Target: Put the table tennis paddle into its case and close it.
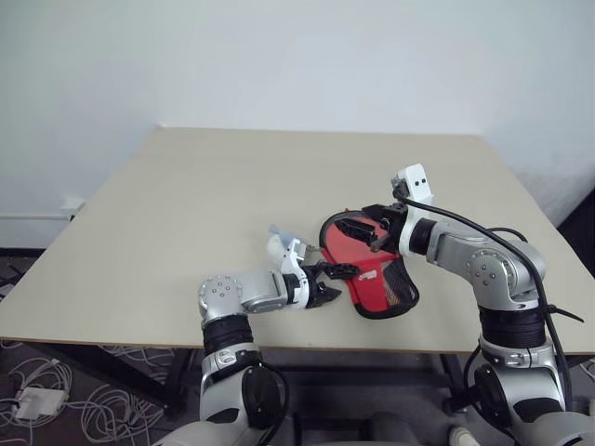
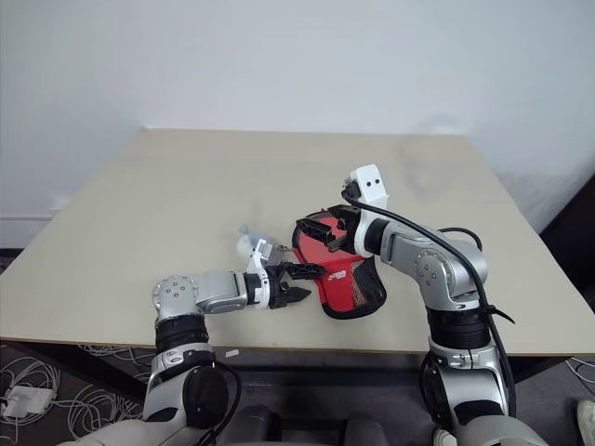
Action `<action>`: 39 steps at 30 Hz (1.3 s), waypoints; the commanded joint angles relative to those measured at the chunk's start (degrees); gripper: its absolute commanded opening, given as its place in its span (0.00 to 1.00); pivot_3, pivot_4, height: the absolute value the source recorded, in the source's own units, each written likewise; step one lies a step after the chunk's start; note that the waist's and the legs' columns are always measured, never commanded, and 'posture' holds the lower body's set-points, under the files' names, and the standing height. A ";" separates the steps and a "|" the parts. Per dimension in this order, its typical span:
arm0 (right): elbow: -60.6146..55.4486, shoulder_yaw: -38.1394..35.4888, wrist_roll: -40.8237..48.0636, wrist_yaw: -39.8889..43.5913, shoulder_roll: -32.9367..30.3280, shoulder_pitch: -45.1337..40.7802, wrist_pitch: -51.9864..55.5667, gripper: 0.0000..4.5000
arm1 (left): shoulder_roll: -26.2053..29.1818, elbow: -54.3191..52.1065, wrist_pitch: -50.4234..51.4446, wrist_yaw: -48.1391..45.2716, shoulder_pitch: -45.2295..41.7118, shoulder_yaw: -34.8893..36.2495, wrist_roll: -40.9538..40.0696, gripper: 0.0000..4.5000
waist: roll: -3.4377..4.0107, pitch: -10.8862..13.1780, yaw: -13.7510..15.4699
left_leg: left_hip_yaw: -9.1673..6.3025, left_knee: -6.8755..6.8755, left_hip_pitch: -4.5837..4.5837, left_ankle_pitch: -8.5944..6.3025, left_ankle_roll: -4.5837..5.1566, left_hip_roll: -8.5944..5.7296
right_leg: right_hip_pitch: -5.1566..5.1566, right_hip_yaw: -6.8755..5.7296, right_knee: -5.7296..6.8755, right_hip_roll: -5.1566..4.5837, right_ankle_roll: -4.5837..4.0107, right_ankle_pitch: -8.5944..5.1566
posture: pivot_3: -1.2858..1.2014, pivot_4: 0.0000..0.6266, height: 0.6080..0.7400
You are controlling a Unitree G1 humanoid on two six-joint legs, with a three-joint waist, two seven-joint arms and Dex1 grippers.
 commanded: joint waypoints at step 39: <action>-1.93 -1.43 2.07 -2.44 2.28 -2.61 0.73 1.00 | -0.73 6.24 1.21 9.14 -4.99 -3.95 1.81 0.00 | -0.07 -1.07 -0.75 | -0.67 -0.55 0.43 -0.21 -0.37 -0.26 | 0.66 -0.42 -0.88 -0.06 0.10 -0.18 | 0.52 0.00 1.00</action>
